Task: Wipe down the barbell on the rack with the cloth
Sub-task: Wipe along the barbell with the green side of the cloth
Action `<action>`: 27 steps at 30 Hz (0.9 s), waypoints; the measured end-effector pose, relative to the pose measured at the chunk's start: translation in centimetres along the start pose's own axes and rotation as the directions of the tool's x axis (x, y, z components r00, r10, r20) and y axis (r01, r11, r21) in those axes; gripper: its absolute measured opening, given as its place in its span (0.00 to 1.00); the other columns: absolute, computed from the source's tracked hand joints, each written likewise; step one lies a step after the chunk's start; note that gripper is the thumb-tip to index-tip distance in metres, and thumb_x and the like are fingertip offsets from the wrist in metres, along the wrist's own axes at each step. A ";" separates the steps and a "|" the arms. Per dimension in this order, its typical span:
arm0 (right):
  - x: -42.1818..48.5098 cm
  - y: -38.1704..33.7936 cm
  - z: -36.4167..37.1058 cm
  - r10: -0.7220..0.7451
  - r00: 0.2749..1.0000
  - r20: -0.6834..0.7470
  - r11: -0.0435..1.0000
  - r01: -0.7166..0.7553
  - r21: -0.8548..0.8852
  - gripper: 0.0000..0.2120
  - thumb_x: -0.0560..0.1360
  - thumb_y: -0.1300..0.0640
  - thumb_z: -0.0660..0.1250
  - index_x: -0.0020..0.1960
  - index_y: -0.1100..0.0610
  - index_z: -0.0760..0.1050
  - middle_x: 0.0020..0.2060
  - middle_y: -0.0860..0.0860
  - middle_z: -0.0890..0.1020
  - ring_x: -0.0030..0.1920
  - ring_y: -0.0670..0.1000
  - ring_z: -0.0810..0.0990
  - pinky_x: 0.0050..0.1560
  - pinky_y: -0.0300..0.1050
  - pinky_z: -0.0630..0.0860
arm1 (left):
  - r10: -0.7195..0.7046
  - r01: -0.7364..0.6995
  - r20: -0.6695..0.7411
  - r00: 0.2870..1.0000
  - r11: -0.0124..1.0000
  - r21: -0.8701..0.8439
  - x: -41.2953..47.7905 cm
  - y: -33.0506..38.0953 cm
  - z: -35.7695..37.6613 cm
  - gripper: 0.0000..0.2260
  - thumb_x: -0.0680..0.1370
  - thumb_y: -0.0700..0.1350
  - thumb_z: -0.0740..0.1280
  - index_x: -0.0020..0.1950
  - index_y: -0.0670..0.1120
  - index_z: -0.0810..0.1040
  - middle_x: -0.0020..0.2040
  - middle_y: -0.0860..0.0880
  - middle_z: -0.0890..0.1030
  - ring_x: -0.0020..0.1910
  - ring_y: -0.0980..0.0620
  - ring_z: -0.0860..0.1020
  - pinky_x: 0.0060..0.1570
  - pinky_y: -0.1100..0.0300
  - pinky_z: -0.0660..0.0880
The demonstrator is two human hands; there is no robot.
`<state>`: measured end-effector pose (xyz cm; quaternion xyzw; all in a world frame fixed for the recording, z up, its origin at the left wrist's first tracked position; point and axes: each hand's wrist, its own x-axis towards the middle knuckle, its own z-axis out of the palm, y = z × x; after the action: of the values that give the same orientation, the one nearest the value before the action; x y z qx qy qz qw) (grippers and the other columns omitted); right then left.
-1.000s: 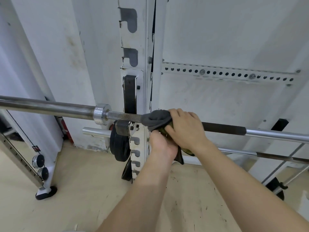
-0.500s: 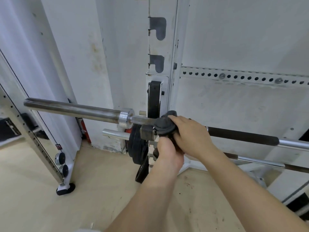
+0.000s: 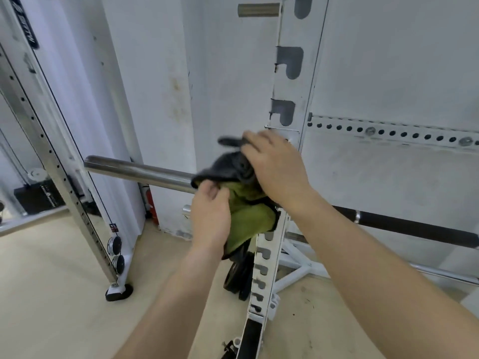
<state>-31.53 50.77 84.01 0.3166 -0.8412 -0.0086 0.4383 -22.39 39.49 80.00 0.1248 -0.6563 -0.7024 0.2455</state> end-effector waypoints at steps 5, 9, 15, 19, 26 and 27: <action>-1.4 0.5 1.0 -0.086 0.823 0.561 0.991 0.126 -0.033 0.12 0.70 0.59 0.59 0.46 0.50 0.80 0.40 0.46 0.82 0.51 0.51 0.78 0.76 0.54 0.37 | -0.279 0.301 0.113 0.954 0.898 -0.322 -1.5 -6.7 1.2 0.09 0.83 0.38 0.59 0.54 0.43 0.78 0.48 0.43 0.81 0.49 0.46 0.79 0.51 0.55 0.78; -0.7 -1.3 -2.0 -0.064 0.731 0.679 0.992 -0.030 0.125 0.13 0.74 0.46 0.57 0.42 0.54 0.75 0.36 0.49 0.79 0.42 0.53 0.77 0.56 0.49 0.72 | -0.370 0.447 0.253 0.894 0.704 -0.551 -0.2 -7.8 3.7 0.17 0.84 0.49 0.59 0.63 0.38 0.76 0.55 0.41 0.83 0.54 0.45 0.83 0.49 0.53 0.79; -3.7 -2.6 -1.4 0.025 0.804 0.594 0.989 -0.105 0.102 0.18 0.79 0.46 0.54 0.61 0.54 0.73 0.54 0.50 0.79 0.56 0.53 0.73 0.52 0.48 0.72 | -0.383 0.572 0.445 0.809 0.343 -0.745 2.1 -8.5 5.9 0.17 0.84 0.53 0.53 0.62 0.46 0.77 0.54 0.44 0.83 0.54 0.47 0.81 0.55 0.51 0.76; -3.9 -3.7 0.5 0.018 0.811 0.585 0.977 -0.140 0.164 0.24 0.81 0.47 0.54 0.72 0.57 0.66 0.67 0.54 0.73 0.67 0.54 0.69 0.67 0.49 0.67 | -0.422 0.505 0.316 0.850 0.478 -0.719 2.3 -9.0 6.4 0.15 0.85 0.45 0.49 0.51 0.44 0.74 0.48 0.46 0.76 0.45 0.49 0.76 0.47 0.54 0.73; -1.8 -4.4 1.4 0.114 0.808 0.579 0.974 -0.205 0.094 0.16 0.79 0.49 0.56 0.59 0.58 0.72 0.54 0.54 0.80 0.53 0.54 0.76 0.53 0.47 0.71 | -0.468 0.572 0.389 0.793 0.352 -0.741 1.5 -8.1 5.5 0.12 0.83 0.45 0.55 0.61 0.45 0.75 0.51 0.41 0.78 0.50 0.46 0.77 0.47 0.53 0.74; -2.2 -4.3 1.3 0.110 0.826 0.553 0.974 -0.200 0.105 0.16 0.80 0.49 0.56 0.60 0.57 0.72 0.54 0.53 0.80 0.54 0.54 0.77 0.54 0.47 0.72 | -0.460 0.559 0.392 0.797 0.315 -0.767 1.4 -7.6 5.7 0.12 0.84 0.45 0.53 0.60 0.44 0.74 0.49 0.42 0.77 0.48 0.46 0.76 0.47 0.53 0.73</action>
<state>-29.28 48.17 80.35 0.2654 -0.9517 0.0044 0.1545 -27.84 43.84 73.39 0.1513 -0.1576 -0.9758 0.0063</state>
